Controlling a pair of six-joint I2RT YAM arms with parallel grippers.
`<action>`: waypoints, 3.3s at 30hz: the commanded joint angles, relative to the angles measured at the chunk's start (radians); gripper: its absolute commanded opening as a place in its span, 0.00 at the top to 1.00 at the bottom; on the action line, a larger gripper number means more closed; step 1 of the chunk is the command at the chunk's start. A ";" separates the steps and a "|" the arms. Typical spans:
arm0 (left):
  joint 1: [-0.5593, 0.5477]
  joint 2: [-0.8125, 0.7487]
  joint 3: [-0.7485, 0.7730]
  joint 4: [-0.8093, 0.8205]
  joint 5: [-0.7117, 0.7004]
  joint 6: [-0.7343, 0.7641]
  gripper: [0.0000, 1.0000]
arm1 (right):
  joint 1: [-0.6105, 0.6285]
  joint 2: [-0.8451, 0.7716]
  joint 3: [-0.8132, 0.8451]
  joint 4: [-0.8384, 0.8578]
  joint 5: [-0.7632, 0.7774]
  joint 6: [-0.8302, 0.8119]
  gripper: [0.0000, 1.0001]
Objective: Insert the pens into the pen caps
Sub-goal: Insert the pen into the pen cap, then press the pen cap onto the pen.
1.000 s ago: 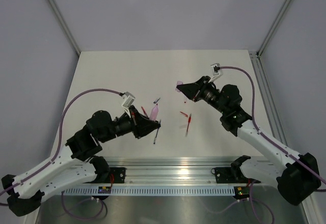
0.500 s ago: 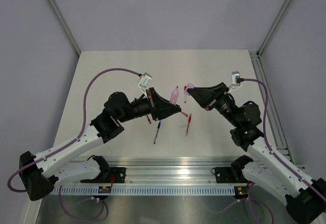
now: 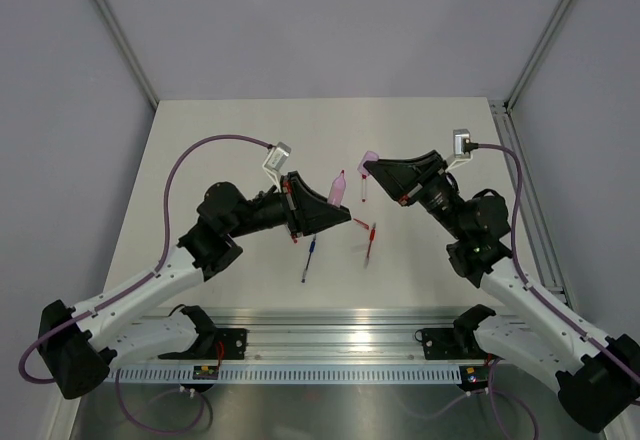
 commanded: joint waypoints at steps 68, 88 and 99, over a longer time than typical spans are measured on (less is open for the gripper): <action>0.004 -0.064 0.044 0.003 0.051 0.086 1.00 | 0.242 -0.011 -0.010 -0.532 -0.193 -0.152 1.00; 0.087 -0.093 0.033 0.040 0.067 0.043 1.00 | 0.502 -0.004 -0.191 -0.571 -0.009 -0.101 1.00; 0.130 -0.064 0.019 0.093 0.094 -0.008 1.00 | 0.588 -0.006 -0.211 -0.642 0.078 -0.098 1.00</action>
